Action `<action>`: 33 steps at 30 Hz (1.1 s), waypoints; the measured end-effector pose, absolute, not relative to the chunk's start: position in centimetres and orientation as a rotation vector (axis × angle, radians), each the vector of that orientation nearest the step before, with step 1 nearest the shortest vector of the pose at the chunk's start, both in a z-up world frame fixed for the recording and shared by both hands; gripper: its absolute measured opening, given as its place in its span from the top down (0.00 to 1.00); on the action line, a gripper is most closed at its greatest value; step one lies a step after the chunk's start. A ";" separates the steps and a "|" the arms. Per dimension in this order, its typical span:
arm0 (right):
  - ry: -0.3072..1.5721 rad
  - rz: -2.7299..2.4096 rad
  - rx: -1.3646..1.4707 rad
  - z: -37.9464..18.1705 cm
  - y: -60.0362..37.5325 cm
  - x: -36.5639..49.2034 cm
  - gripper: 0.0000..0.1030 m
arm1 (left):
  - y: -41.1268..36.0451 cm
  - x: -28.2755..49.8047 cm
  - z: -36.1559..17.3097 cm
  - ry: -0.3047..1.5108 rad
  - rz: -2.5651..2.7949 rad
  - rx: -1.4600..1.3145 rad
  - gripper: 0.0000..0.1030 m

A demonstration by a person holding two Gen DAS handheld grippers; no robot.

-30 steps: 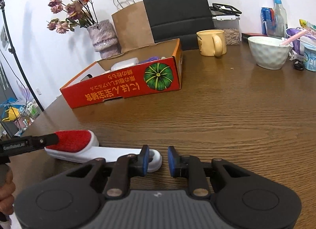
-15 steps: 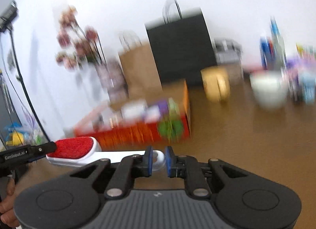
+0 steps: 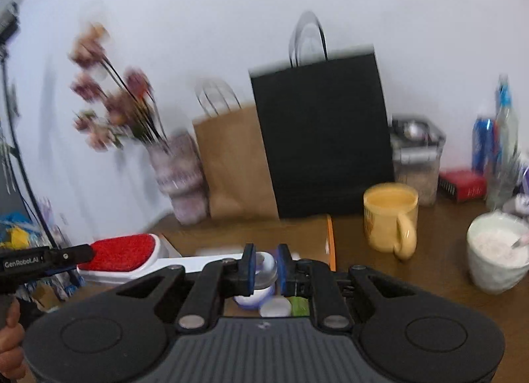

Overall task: Organize rigid objects
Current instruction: 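Grasp the red lint brush head with the left tool and lift it, then lower the lint brush into the box and open the left tool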

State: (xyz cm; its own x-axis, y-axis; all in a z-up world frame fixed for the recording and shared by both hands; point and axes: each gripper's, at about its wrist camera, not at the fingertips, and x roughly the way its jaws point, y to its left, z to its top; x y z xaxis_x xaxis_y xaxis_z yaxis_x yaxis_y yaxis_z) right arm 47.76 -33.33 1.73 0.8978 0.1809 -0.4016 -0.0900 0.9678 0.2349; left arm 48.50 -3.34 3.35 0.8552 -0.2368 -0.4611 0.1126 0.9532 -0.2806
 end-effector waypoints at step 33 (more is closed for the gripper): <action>0.115 0.172 -0.010 -0.2 -28.1 35.0 0.03 | -5.0 35.8 3.2 0.163 -0.094 0.093 0.03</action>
